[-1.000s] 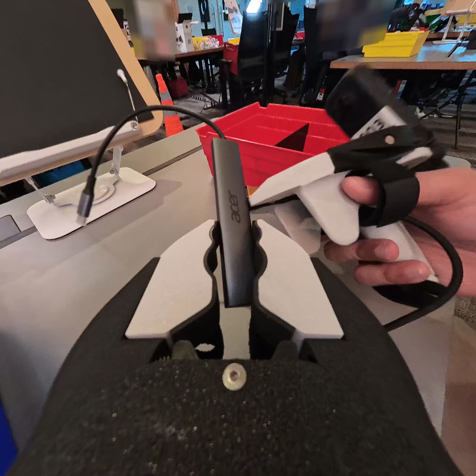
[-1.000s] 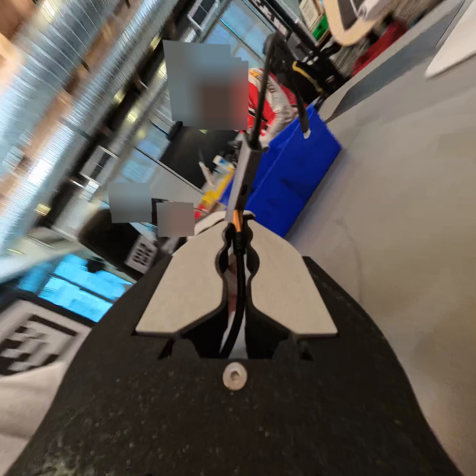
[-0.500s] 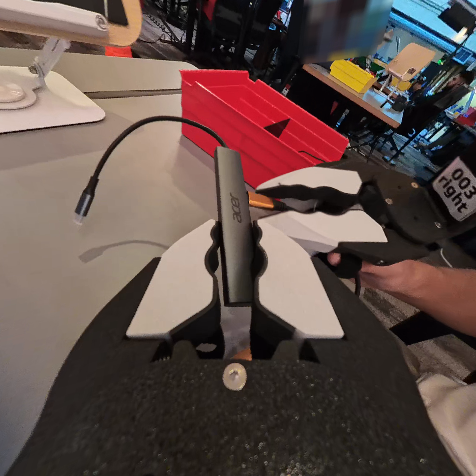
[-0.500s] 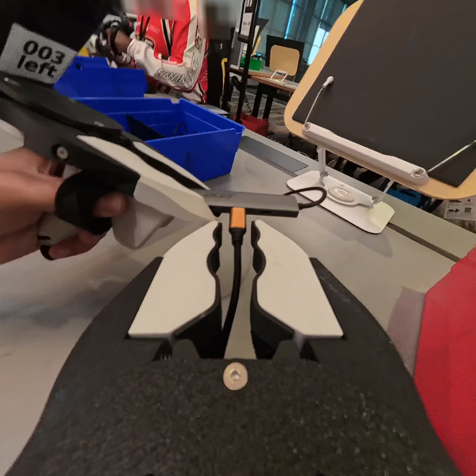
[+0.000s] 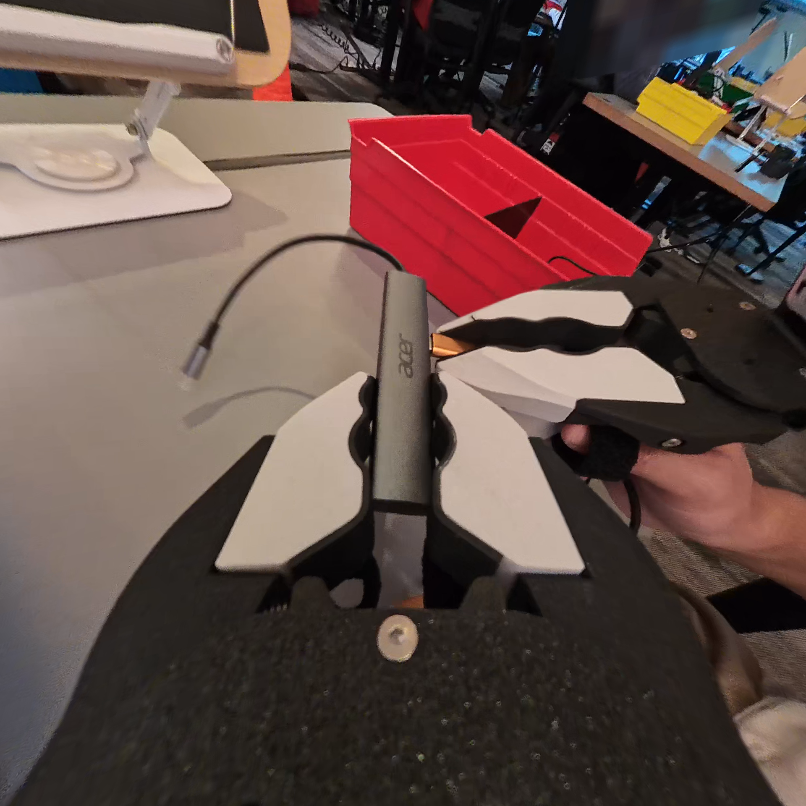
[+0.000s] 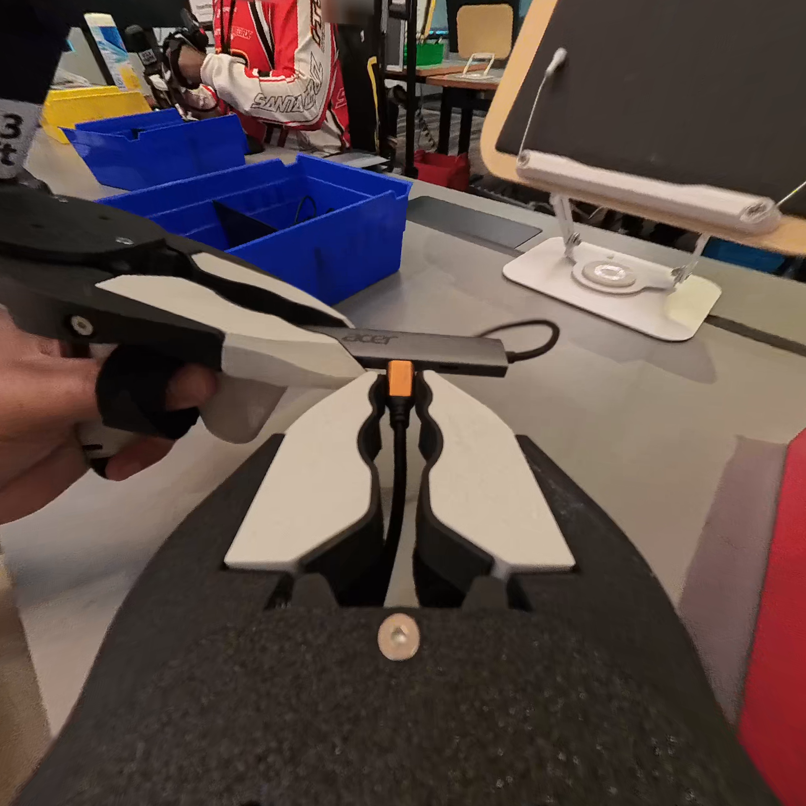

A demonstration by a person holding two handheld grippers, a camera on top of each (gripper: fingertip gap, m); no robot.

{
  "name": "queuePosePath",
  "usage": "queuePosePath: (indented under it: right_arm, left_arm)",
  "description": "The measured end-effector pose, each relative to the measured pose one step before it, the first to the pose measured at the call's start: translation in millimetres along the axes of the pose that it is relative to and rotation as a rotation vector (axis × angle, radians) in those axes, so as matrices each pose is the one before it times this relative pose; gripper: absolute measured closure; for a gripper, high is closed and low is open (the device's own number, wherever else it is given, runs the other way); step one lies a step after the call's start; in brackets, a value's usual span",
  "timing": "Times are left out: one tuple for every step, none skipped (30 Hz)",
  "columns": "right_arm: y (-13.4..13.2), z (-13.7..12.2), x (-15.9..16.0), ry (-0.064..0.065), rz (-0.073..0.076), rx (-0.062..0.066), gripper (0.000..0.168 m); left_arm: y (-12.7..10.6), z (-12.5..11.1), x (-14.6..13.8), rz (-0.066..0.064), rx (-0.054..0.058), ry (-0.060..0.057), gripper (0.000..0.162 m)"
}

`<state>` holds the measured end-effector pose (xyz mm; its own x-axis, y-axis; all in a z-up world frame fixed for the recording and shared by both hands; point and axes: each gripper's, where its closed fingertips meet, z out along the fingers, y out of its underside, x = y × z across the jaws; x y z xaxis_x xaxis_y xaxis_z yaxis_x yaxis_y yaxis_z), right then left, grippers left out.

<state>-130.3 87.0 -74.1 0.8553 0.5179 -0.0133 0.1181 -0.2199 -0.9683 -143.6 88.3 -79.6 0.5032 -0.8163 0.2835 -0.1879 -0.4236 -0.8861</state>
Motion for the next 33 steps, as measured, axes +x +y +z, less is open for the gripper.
queuePosePath:
  right_arm:
    - [2.76,0.19,0.12,-0.0099,0.0213,-0.0083,0.156]
    - [1.35,-0.54,0.42,-0.0053,0.0099,-0.0013,0.156]
    - [0.74,-0.34,0.21,-0.0006,-0.0014,-0.0040,0.156]
    - [1.13,0.02,0.15,0.0031,-0.0105,-0.0109,0.156]
    - [-0.43,-0.50,-0.09,0.0022,-0.0089,0.0008,0.156]
    - [-0.15,-0.39,0.06,0.0071,-0.0087,-0.0040,0.156]
    - [0.67,-0.51,0.31,0.0079,-0.0193,-0.0085,0.156]
    - [0.69,-0.62,0.12,0.0068,-0.0153,-0.0059,0.156]
    - [0.88,-0.55,0.07,0.0137,-0.0315,-0.0090,0.156]
    - [1.45,-0.49,0.61,0.0277,-0.0690,-0.0167,0.156]
    - [-0.21,-1.65,0.39,0.0171,-0.0359,-0.0005,0.156]
    - [0.13,-1.29,0.12,-0.0043,0.0130,0.0034,0.156]
    - [0.46,0.33,-0.16,-0.0139,0.0244,0.0034,0.156]
    - [-0.56,0.44,0.36,-0.0132,0.0151,0.0115,0.156]
    - [-1.61,-0.67,1.15,-0.0138,0.0117,0.0167,0.156]
    - [-1.04,-1.37,0.65,-0.0215,0.0342,0.0079,0.156]
    - [-0.45,-0.94,-0.14,-0.0278,0.0634,0.0015,0.156]
    - [-1.51,-0.68,-0.08,-0.0304,0.0782,0.0106,0.156]
    - [-0.67,-0.10,0.22,-0.0318,0.0826,0.0033,0.156]
    - [0.48,0.48,0.39,-0.0314,0.0746,-0.0033,0.156]
    - [1.04,0.61,0.04,-0.0336,0.0662,-0.0031,0.156]
    - [1.47,0.55,-0.34,-0.0352,0.0665,-0.0017,0.156]
    - [1.12,0.47,-0.63,-0.0382,0.0722,0.0036,0.156]
    - [0.73,0.25,-0.42,-0.0370,0.0693,0.0065,0.156]
    - [1.35,0.53,-0.69,-0.0342,0.0524,-0.0013,0.156]
    - [0.70,0.12,0.41,-0.0146,0.0270,0.0011,0.156]
    - [-0.05,-0.23,1.03,-0.0004,-0.0016,0.0033,0.156]
    - [-0.72,-0.65,0.70,0.0065,-0.0178,0.0045,0.156]
    - [-2.50,-1.40,0.67,0.0085,-0.0111,0.0142,0.156]
    - [-5.48,-2.63,0.18,-0.0003,0.0016,0.0317,0.156]
    - [-5.14,-2.56,0.41,-0.0036,-0.0007,0.0257,0.156]
    - [-3.18,-1.84,1.46,0.0020,-0.0069,0.0117,0.156]
    - [-1.65,-1.55,3.25,0.0134,-0.0050,0.0062,0.156]
  left_arm:
    - [1.90,1.04,-0.29,-0.0093,-0.0106,0.0051,0.139]
    - [1.22,1.00,0.19,-0.0075,-0.0037,0.0071,0.139]
    - [0.67,0.43,-0.02,-0.0031,-0.0021,0.0015,0.139]
    - [0.34,0.28,-0.15,0.0075,-0.0058,-0.0022,0.138]
    - [-0.55,-0.24,0.19,0.0050,-0.0015,0.0016,0.138]
    - [-0.07,0.13,0.22,-0.0056,-0.0019,0.0030,0.138]
    - [0.50,0.35,0.28,-0.0077,-0.0053,0.0050,0.138]
    - [0.38,0.54,0.33,-0.0049,-0.0044,0.0056,0.138]
    - [0.63,0.61,0.28,-0.0032,-0.0041,0.0044,0.138]
    - [0.59,0.54,0.47,-0.0088,-0.0061,0.0080,0.138]
    - [0.03,0.20,1.42,-0.0070,-0.0030,0.0126,0.138]
    - [-0.04,-0.04,0.73,0.0092,-0.0042,0.0016,0.138]
    - [-0.28,-0.22,0.04,0.0201,0.0006,-0.0131,0.138]
    - [-0.75,-0.01,1.08,0.0398,0.0090,-0.0116,0.139]
    - [-0.67,0.51,1.75,0.0639,0.0064,0.0006,0.139]
    - [0.78,0.77,1.09,0.0570,-0.0050,0.0111,0.139]
    - [0.41,0.26,1.40,0.0349,0.0001,0.0173,0.139]
    - [-0.35,-0.08,1.20,0.0331,0.0142,0.0082,0.138]
    - [0.81,0.70,0.83,0.0385,0.0107,-0.0031,0.137]
    - [1.54,1.08,0.65,0.0386,0.0048,-0.0071,0.135]
    - [0.55,0.49,1.08,0.0329,0.0087,-0.0017,0.133]
    - [-1.40,-0.79,1.38,0.0251,0.0165,0.0041,0.130]
    - [-2.74,-1.97,1.31,0.0217,0.0203,0.0072,0.126]
    - [-2.93,-2.53,1.02,0.0220,0.0160,0.0062,0.121]
    - [-1.74,-2.47,0.64,0.0204,0.0053,0.0060,0.114]
    - [-0.65,-2.36,1.51,0.0156,-0.0011,0.0153,0.110]
    - [0.08,-2.41,2.01,0.0079,-0.0021,0.0237,0.109]
    - [0.85,-2.61,0.88,0.0004,-0.0028,0.0205,0.108]
    - [1.67,-2.86,-1.04,-0.0067,-0.0020,0.0117,0.107]
    - [3.03,-2.24,-2.82,-0.0170,-0.0041,0.0043,0.108]
    - [4.91,-0.80,-3.44,-0.0286,-0.0119,0.0007,0.110]
    - [4.77,0.93,-2.03,-0.0344,-0.0100,0.0071,0.109]
    - [2.73,2.03,0.41,-0.0315,0.0032,0.0138,0.108]
